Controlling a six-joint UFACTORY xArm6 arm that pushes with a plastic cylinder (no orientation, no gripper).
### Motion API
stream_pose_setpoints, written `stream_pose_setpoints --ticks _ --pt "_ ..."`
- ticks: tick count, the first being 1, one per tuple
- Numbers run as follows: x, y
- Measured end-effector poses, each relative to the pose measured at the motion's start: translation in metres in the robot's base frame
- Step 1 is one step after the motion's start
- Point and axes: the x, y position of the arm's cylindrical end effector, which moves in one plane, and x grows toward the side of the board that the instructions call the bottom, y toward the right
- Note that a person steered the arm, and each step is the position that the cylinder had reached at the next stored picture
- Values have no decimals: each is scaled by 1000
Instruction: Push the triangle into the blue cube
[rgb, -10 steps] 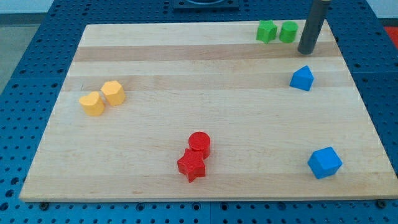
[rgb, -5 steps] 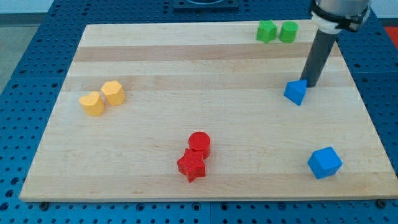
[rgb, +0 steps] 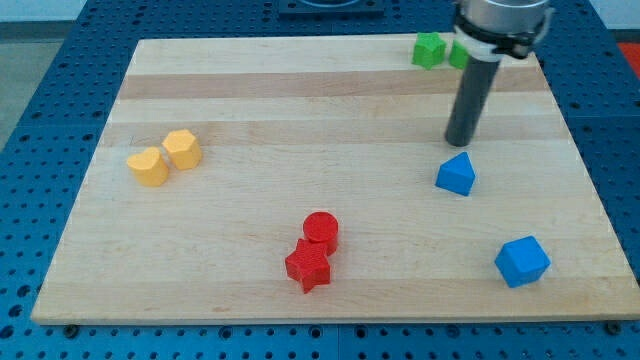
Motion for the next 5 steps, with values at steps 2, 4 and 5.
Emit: stream_pose_setpoints --ticks 2,4,5 --pt "24 -10" --pt "70 2" --pt "106 7"
